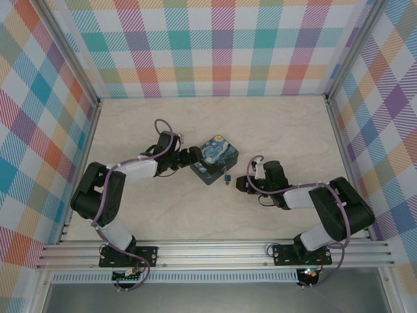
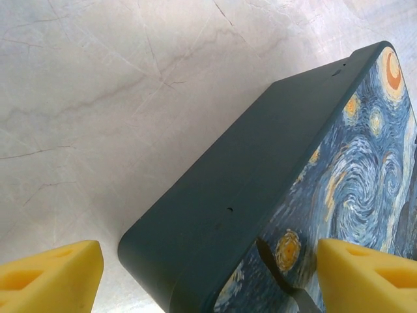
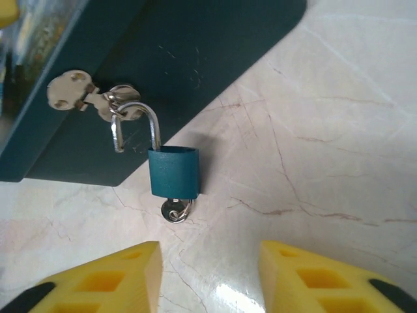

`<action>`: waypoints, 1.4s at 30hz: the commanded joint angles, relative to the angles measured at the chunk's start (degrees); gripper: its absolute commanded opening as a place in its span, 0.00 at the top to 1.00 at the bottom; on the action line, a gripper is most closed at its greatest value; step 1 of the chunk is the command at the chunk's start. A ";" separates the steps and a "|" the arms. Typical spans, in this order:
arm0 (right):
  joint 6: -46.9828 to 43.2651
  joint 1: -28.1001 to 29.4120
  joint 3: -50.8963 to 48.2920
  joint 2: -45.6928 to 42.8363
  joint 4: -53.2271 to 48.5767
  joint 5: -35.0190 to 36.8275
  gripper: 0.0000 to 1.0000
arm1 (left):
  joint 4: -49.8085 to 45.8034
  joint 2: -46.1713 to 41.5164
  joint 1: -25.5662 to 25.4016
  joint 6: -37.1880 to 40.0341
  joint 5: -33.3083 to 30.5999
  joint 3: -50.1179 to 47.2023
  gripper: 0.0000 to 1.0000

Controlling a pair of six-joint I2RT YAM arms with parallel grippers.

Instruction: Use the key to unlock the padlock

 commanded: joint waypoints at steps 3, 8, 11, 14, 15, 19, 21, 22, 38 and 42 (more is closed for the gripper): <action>-4.52 -1.85 0.82 -3.20 1.72 -8.22 0.38 | -12.63 0.18 -0.91 1.32 -5.31 -2.92 0.18; -4.27 -1.95 2.57 -1.41 7.17 -12.43 0.18 | -12.37 0.30 -1.49 0.92 -5.18 -2.88 0.20; -3.70 -1.95 4.54 1.34 8.85 -14.81 0.12 | -12.45 0.54 -1.83 0.83 -5.50 -2.67 0.21; -2.48 -1.93 6.41 4.05 9.98 -15.84 0.07 | -12.57 0.70 -1.94 0.54 -5.78 -2.68 0.22; -2.13 -1.90 6.94 4.91 10.43 -16.20 0.06 | -12.54 0.73 -1.94 0.53 -5.69 -2.59 0.22; -1.09 -1.94 9.30 8.77 11.26 -17.99 0.04 | -12.72 0.75 -1.94 0.52 -6.40 -2.60 0.23; -0.71 -1.93 10.09 10.34 11.70 -18.18 0.03 | -12.81 0.70 -1.94 0.55 -6.71 -2.58 0.23; -0.61 -1.86 10.57 11.08 11.65 -18.33 0.03 | -12.81 0.74 -1.98 0.61 -6.77 -2.46 0.23; -0.11 -0.56 14.61 17.68 12.52 -21.87 0.15 | -12.72 0.79 -2.03 0.54 -6.49 -1.83 0.23; 1.19 -0.40 14.85 18.60 13.84 -23.84 0.20 | -12.72 0.82 -2.11 0.52 -6.56 -1.80 0.24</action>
